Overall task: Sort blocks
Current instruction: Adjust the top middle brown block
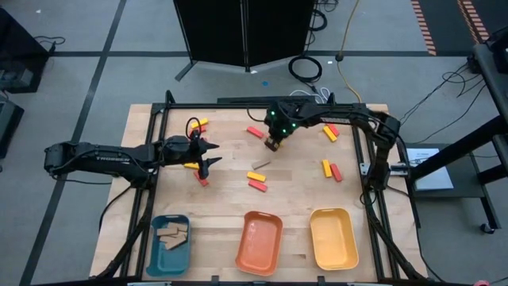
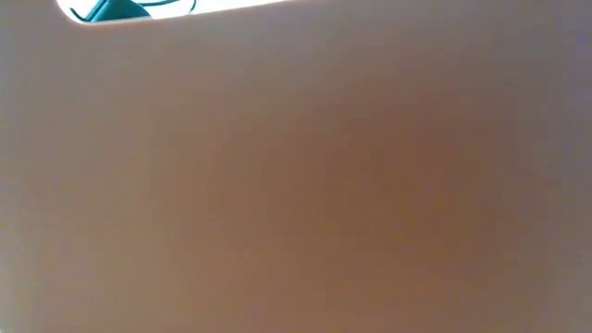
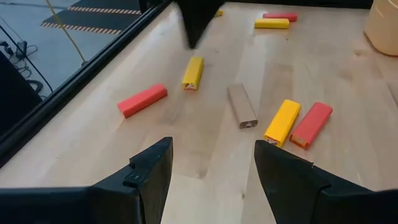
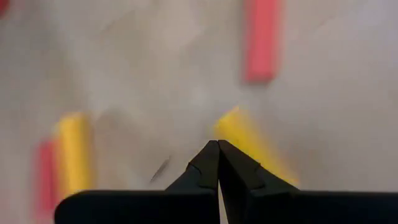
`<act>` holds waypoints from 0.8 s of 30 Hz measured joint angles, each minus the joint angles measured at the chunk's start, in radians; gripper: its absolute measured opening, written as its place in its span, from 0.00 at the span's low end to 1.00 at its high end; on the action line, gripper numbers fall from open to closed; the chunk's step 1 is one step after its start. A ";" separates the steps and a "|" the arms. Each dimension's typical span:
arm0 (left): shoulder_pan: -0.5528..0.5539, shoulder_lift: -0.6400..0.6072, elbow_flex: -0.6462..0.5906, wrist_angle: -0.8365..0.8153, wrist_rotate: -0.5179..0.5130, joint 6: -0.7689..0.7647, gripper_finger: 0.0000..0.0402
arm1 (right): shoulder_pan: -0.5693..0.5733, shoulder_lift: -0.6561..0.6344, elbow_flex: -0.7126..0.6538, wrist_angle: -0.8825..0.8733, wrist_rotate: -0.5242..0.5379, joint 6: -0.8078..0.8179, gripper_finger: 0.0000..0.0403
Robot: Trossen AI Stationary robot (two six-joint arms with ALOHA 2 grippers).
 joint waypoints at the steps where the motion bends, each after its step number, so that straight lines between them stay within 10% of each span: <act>1: 0.000 0.000 0.000 0.000 0.000 0.000 0.56 | 0.013 -0.002 0.000 -0.044 -0.020 -0.001 0.00; 14: 0.014 0.009 0.001 0.066 0.001 -0.024 0.56 | 0.163 0.093 -0.001 0.099 0.006 -0.010 0.00; 24: 0.015 0.246 0.001 0.261 0.028 -0.054 0.56 | 0.167 0.178 0.005 0.175 0.056 0.068 0.00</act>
